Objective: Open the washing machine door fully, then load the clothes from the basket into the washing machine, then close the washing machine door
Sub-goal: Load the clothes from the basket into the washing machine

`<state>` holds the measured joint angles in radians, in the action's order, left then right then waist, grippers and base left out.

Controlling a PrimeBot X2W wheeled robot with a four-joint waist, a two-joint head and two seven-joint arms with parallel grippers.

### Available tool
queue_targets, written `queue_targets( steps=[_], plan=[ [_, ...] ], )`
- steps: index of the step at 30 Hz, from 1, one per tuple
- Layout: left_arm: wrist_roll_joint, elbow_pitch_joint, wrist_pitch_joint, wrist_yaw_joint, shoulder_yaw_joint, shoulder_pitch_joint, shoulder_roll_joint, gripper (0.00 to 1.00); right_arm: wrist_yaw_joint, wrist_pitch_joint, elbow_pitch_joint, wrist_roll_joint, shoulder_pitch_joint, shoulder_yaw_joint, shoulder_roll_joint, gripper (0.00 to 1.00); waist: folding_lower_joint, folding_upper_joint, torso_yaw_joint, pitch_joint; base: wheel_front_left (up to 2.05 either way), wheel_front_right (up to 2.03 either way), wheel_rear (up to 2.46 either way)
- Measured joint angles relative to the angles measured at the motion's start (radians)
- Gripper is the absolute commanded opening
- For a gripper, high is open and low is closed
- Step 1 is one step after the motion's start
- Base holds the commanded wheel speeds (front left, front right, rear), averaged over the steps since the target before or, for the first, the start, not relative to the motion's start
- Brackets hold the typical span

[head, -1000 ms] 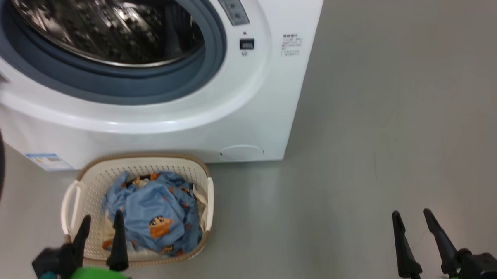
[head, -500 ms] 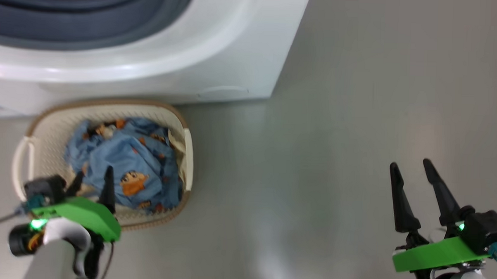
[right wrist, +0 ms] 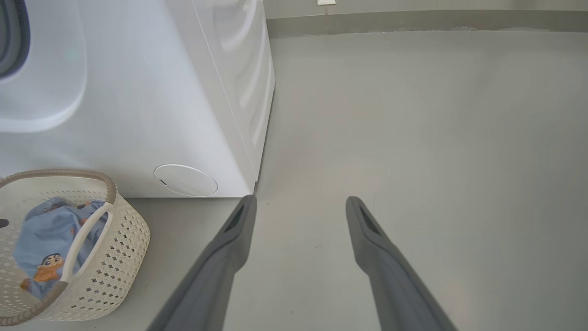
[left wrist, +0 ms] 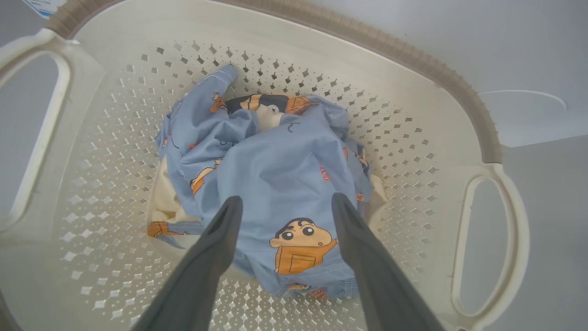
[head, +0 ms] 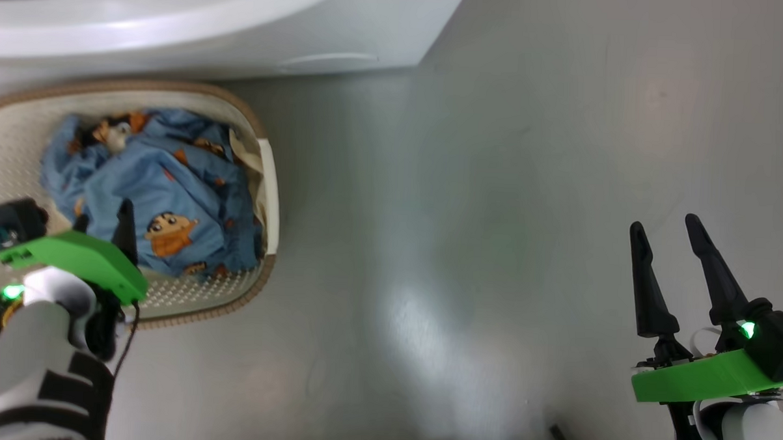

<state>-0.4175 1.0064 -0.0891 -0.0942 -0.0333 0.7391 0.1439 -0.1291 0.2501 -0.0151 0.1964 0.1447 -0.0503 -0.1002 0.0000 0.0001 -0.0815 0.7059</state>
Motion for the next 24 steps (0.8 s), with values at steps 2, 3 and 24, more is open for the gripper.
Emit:
queue_targets(
  steps=[2, 3, 24],
  plan=[
    [-0.001, 0.016, 0.0, 0.0, 0.0, 0.017, 0.003, 1.0, 0.0, 0.0, -0.003, 0.0, 0.001, 0.0, -0.001, 1.0, 0.0, 0.0, -0.001, 0.013, 0.0, 0.0, 0.0],
    [-0.001, 0.03, 0.0, -0.001, 0.0, 0.031, 0.007, 1.0, 0.0, 0.0, -0.006, 0.0, 0.001, 0.0, -0.001, 1.0, 0.0, 0.0, -0.002, 0.025, 0.0, 0.0, 0.0],
    [-0.029, 0.239, -0.006, 0.002, 0.0, 0.277, 0.072, 1.0, 0.0, 0.005, -0.087, 0.021, 0.025, -0.019, -0.004, 1.0, 0.0, 0.0, -0.033, 0.214, 0.0, 0.0, 0.0]
  ],
)
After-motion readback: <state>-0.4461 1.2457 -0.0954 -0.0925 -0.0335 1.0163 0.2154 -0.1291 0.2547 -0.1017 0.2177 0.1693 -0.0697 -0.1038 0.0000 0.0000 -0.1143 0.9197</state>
